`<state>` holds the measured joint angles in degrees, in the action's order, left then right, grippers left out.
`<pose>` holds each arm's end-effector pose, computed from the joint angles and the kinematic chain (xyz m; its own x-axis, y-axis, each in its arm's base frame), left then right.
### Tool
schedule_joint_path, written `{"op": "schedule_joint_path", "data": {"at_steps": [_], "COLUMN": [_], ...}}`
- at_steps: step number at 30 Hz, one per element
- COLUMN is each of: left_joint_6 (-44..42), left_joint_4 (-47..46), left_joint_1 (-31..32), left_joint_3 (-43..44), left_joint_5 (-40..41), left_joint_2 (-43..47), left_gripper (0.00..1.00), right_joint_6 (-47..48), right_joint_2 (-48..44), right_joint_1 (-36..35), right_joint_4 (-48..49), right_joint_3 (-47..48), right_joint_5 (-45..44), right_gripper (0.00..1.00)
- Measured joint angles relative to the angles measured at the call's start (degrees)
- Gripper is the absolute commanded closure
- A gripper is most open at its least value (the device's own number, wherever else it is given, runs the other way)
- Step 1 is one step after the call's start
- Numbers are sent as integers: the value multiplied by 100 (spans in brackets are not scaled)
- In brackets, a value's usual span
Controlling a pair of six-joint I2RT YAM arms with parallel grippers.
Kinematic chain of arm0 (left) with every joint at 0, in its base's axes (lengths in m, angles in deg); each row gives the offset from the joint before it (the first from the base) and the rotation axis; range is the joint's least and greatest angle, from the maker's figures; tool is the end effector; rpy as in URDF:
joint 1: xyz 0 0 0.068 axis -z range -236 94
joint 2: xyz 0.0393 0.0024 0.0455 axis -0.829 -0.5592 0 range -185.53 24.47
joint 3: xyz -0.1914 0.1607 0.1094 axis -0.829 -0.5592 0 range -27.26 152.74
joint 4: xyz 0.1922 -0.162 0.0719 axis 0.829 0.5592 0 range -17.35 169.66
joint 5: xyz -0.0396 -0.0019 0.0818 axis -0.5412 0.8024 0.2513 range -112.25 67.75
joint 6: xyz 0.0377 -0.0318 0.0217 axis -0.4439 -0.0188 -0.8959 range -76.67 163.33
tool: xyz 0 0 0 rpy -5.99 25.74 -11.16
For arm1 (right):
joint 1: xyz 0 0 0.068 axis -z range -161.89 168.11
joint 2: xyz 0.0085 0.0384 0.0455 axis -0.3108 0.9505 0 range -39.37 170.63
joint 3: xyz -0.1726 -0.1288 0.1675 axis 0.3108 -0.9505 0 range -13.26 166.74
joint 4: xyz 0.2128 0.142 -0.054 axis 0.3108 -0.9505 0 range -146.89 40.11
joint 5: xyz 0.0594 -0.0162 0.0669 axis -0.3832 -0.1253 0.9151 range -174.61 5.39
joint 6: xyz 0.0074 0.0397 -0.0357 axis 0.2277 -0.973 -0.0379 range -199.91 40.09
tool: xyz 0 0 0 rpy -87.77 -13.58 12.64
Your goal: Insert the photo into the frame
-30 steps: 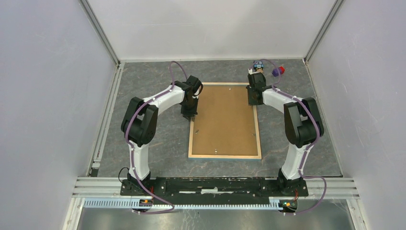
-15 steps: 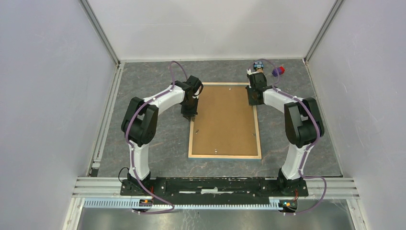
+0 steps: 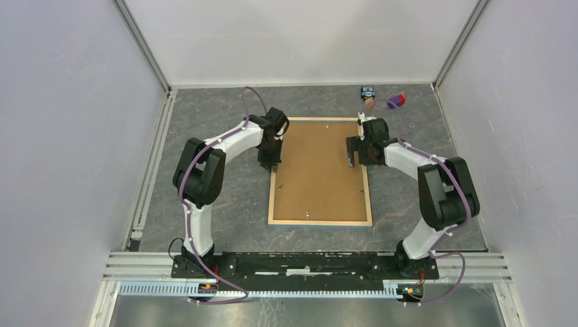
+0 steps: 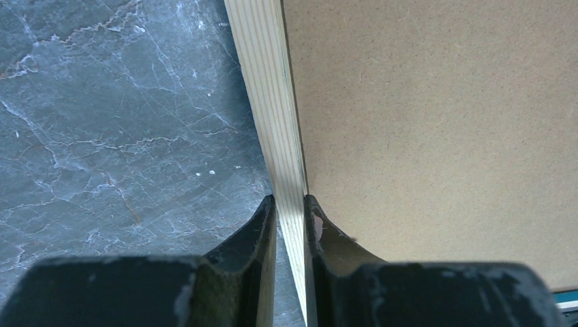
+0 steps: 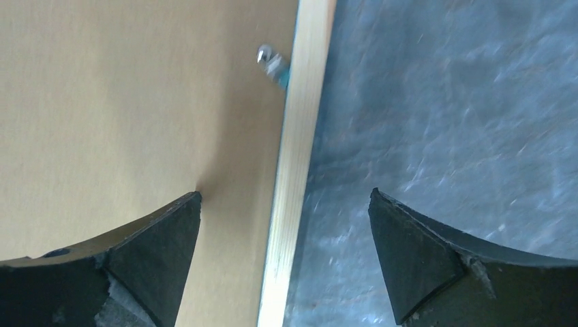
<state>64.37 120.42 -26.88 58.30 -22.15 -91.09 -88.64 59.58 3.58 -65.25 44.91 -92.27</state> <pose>0.3489 -0.1943 0.1740 -0.9715 0.1302 -0.1983 0.1474 0.9863 -0.0746 0.3368 0.0824 0.1689 -0.8214 -0.0574 -0.5674 -0.0527 0.9983 -0.0248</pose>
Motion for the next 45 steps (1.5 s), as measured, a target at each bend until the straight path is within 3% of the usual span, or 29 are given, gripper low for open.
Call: {"op": "schedule_joint_path", "data": {"at_steps": [4,7,11,17,19,23,25,28,29,31,37,41,45], "left_joint_6": [7,61,361,1207,1563,2293,2433,2461,2422,2288,1637,1270,953], "left_joint_4": [-7,-85,-581,-1679,-1849,-2100,-2302,-2151,-1991,-1705,-1010,-1014,-940], "left_joint_1": [-35,-131,-284,-245,9,898,1268,1488,1469,1377,601,-28,-470], "left_joint_3": [-7,-92,-608,-2203,-2627,-3248,-3473,-3692,-3696,-3609,-2199,-1106,-260], "left_joint_5": [-85,-350,-831,-1285,-1272,-1360,-1488,-1574,-1530,-1338,-472,-28,291], "left_joint_2": [-2,15,304,1305,1628,2133,2236,2413,2540,2835,3158,2645,1558], "left_gripper": [96,88,89,90,86,59,35,8,2,0,0,0,0], "right_joint_6": [-184,-343,-422,-382,-317,-111,-26,142,177,203,-116,-485,-892], "right_joint_2": [-505,-632,-590,109,409,1158,1462,1502,1397,957,-1523,-2588,-3593], "right_joint_1": [-11,-11,-101,-258,-306,-369,-468,-695,-756,-852,-750,-581,7], "right_joint_4": [205,492,664,570,542,262,42,-422,-514,-664,-577,-647,-706], "right_joint_3": [-693,-986,-1005,-186,186,1298,1888,2498,2533,2321,120,-951,-1982], "right_joint_5": [446,835,1054,903,822,761,769,525,417,210,-63,-323,-507], "right_gripper": [4,5,5,5,5,3,2,2,2,2,2,2,2]}}
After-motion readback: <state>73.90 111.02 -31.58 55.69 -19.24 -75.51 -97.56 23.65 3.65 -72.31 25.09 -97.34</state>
